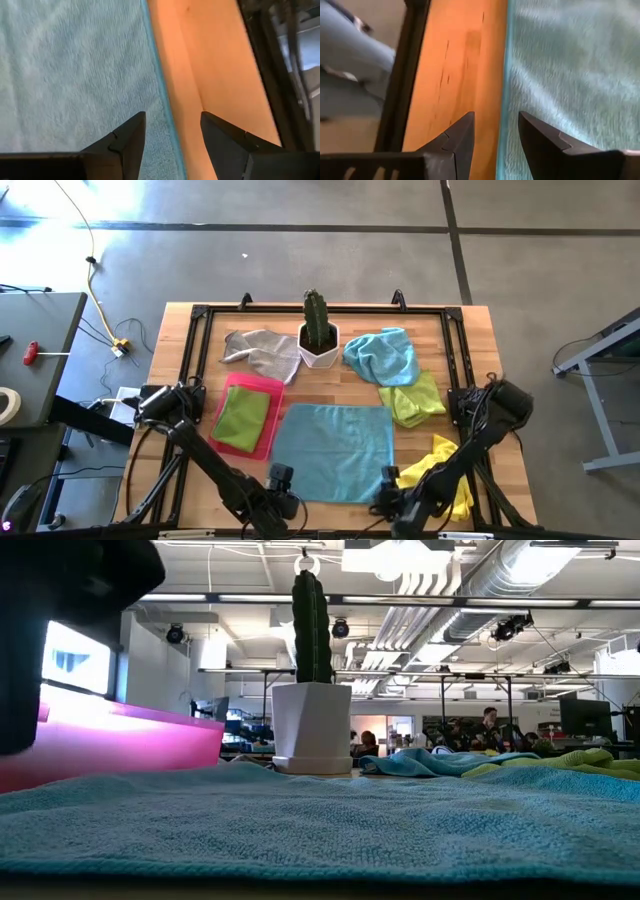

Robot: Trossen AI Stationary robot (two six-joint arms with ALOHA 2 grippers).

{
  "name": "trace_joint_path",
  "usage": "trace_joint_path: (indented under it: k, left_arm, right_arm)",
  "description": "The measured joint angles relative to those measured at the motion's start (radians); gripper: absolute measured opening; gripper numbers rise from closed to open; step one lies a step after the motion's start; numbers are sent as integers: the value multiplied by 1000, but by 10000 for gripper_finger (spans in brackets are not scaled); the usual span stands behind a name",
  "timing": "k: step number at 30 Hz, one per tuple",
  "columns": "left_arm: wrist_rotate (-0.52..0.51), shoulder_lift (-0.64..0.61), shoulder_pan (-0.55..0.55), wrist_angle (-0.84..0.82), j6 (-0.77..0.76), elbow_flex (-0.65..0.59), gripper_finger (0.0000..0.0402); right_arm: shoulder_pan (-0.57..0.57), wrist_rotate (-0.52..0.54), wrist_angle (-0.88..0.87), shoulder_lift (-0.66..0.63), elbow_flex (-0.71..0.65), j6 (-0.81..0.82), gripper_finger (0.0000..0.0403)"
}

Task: Fold microfiber towels
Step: Fold the bottom blue towel

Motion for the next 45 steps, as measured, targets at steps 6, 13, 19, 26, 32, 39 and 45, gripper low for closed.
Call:
trace_joint_path:
  k: [6,13,19,26,32,39,45]
  left_arm:
    - [-8,55,-21,-76,-23,3,181]
    - [22,86,-18,-101,-51,7,180]
    - [37,85,-18,-103,-95,6,155]
    - [44,85,-18,-99,-96,5,131]
    - [66,85,-18,-99,-96,5,104]
    - [108,84,-17,-103,-102,5,19]
    - [126,83,-9,-107,-119,5,7]
  right_arm:
    - [0,-44,-166,65,109,46,144]
    - [-2,-73,-188,65,104,170,144]
    - [-1,-95,-214,54,104,198,144]
    - [0,-41,-303,38,181,111,144]
    - [7,-24,-381,39,211,133,144]
    - [8,-41,-415,40,154,202,144]
    - [5,-127,-383,40,152,191,144]
